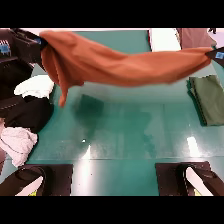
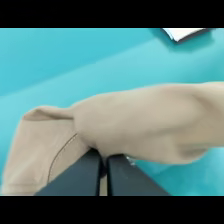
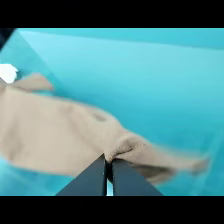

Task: Fold the shirts.

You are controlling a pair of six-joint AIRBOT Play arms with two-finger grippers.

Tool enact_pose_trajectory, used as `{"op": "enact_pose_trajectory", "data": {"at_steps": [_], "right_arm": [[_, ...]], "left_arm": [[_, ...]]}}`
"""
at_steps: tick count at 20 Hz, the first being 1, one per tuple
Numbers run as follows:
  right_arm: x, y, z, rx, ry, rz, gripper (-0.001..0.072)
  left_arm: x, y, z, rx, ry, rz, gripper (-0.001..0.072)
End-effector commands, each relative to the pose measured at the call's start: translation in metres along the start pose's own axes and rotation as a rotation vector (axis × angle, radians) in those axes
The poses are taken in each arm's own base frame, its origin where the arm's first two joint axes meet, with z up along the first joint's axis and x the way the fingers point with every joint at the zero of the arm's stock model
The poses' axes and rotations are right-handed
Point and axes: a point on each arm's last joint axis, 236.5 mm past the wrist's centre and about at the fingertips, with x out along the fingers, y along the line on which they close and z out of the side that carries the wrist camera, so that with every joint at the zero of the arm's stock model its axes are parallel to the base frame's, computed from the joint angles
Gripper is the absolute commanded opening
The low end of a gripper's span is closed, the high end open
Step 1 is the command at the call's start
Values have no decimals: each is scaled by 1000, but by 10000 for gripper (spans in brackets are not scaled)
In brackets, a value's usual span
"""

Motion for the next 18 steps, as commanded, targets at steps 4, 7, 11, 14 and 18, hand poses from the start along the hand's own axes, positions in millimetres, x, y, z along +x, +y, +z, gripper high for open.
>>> {"op": "enact_pose_trajectory", "data": {"at_steps": [4,7,11,14,18], "right_arm": [[45,-45,-70,184,254,-23,16],[73,-64,-122,279,387,-5,16],[82,-68,-161,342,428,-10,15],[83,-70,-169,349,391,-28,15],[83,-69,-171,350,392,-28,16]], "left_arm": [[51,-15,-142,-68,445,-107,27],[62,-17,-216,-114,621,-123,28],[35,-70,-286,-200,857,-354,198],[29,-117,-259,-302,778,-563,467],[38,-119,-182,-268,543,-583,468]]}}
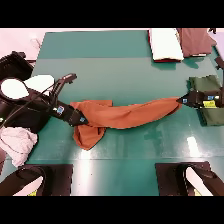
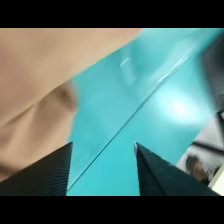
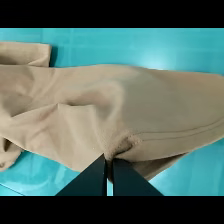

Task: Fold the shirts.

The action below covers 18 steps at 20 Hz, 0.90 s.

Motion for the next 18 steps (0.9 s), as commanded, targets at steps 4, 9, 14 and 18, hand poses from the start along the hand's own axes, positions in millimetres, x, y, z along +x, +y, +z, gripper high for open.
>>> {"op": "enact_pose_trajectory", "data": {"at_steps": [4,9,14,18], "right_arm": [[3,-2,-3,7,-5,-2,16],[3,-2,-1,7,-14,-4,16],[3,-3,-1,7,-13,-4,16],[3,-3,-1,7,-13,-4,16]], "left_arm": [[-74,68,84,-96,-349,258,468],[-63,195,56,-400,-267,351,469],[14,239,21,-616,-67,201,468],[43,254,18,-702,-51,139,469]]}}
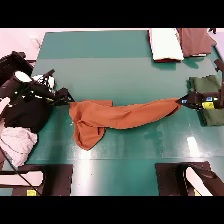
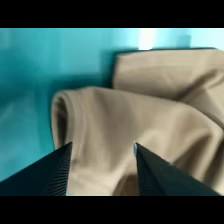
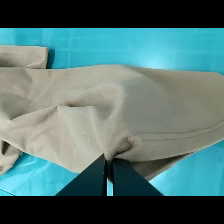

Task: Fold the shirts.

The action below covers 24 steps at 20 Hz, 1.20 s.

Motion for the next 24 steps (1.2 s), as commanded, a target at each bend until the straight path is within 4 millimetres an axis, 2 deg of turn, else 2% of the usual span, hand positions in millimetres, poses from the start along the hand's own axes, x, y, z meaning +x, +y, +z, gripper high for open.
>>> {"op": "enact_pose_trajectory", "data": {"at_steps": [1,9,11,12,13,14,16,17,18,19,20,21,22,23,24], "right_arm": [[0,0,0,0,-1,0,16],[0,1,1,2,-6,2,16],[0,1,1,2,-5,2,16],[0,0,2,2,-10,1,16],[0,0,4,2,-16,0,16],[0,0,6,1,-26,-1,16],[-3,1,12,-6,-49,-4,16],[-10,6,20,-23,-72,-5,16],[-22,14,31,-51,-108,-7,16],[-36,23,44,-85,-153,-10,16],[-55,36,59,-126,-209,-12,16],[-74,50,72,-169,-263,-15,16],[-97,66,84,-216,-318,-18,16],[-117,81,91,-260,-365,-22,16],[-138,96,98,-304,-415,-25,16]], "left_arm": [[24,11,1,-72,36,-31,468],[23,16,0,-48,42,-6,467],[25,8,-8,-14,78,-23,465],[29,1,-15,35,101,-28,318],[33,-6,-19,76,116,-31,96],[36,-12,-23,98,126,-34,28],[28,-25,-18,115,117,-43,27],[12,-36,-5,145,68,-47,27],[-15,-54,14,189,-20,-51,26],[-51,-75,32,238,-123,-56,27],[-97,-103,49,306,-250,-61,27],[-145,-131,57,378,-369,-65,27],[-199,-163,57,460,-499,-66,27],[-248,-193,49,535,-614,-67,27],[-296,-224,32,615,-730,-69,27]]}}
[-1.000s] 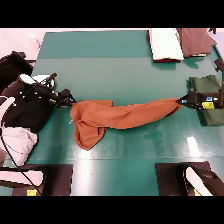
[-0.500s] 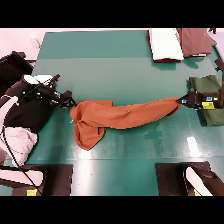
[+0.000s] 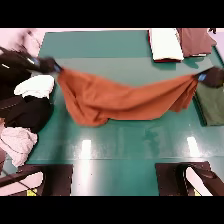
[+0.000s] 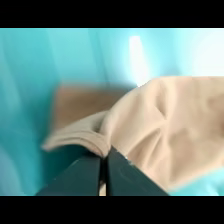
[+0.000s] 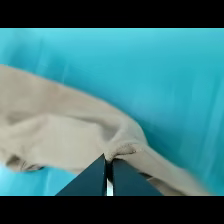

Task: Fold the shirts.

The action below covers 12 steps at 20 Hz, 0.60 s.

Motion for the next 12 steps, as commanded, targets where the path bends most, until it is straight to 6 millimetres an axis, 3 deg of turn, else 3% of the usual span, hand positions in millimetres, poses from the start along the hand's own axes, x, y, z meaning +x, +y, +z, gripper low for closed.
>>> {"op": "enact_pose_trajectory", "data": {"at_steps": [1,2,4,6,9,11,12], "right_arm": [[-59,41,52,-144,-168,-9,16],[-75,53,61,-180,-209,-11,16],[-99,71,71,-235,-258,-15,16],[-117,82,73,-266,-278,-22,16],[-136,79,73,-248,-278,-73,16],[-144,66,68,-200,-234,-128,16],[-145,58,66,-162,-206,-148,15]], "left_arm": [[-151,-105,70,268,-383,17,27],[-191,-136,74,331,-475,15,27],[-252,-182,69,431,-610,18,27],[-291,-210,59,481,-695,19,27],[-327,-233,56,515,-779,30,26],[-333,-233,61,518,-812,44,26],[-325,-222,66,502,-796,64,26]]}}
